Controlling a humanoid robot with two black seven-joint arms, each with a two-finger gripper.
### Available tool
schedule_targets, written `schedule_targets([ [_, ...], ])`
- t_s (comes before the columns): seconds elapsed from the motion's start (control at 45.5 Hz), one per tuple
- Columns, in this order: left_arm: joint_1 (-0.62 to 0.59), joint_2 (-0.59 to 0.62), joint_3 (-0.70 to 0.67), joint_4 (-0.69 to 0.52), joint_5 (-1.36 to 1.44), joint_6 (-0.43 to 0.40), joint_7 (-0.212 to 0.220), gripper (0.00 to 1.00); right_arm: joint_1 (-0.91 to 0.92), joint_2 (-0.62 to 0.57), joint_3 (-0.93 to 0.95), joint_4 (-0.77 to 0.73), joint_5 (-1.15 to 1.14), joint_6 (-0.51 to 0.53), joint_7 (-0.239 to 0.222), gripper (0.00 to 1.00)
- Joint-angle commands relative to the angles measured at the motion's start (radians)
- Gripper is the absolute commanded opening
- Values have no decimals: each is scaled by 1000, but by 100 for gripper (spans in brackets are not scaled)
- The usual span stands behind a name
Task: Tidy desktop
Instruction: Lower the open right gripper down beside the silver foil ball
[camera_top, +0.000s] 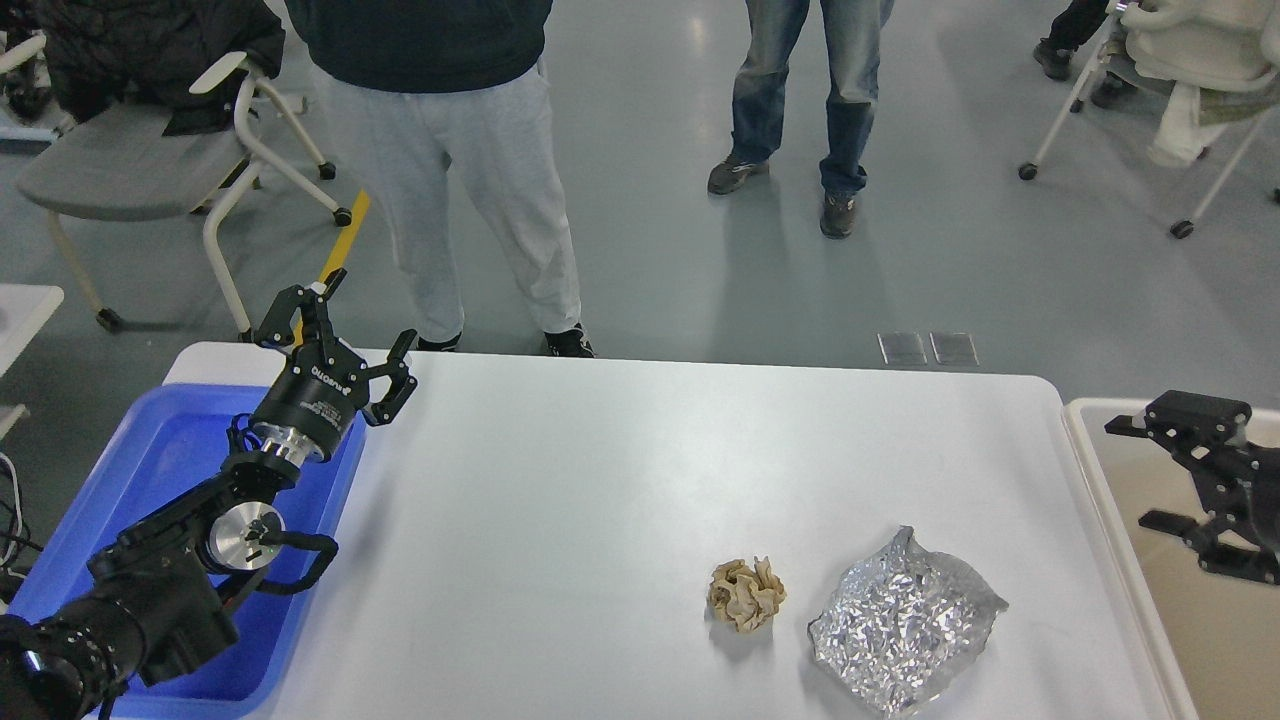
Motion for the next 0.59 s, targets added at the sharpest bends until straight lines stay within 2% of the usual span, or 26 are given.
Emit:
schedule_targets([
  [0.0, 0, 0, 0, 0, 1, -1, 1, 100, 1, -44, -186, 136, -160, -150, 6, 100],
  [0.33, 0, 0, 0, 0, 1, -6, 1, 100, 0, 87, -300, 170, -198, -336, 5, 100],
  [0.572, 0, 0, -2, 0, 1, -8, 1, 100, 1, 138, -323, 162, -189, -367, 3, 100],
])
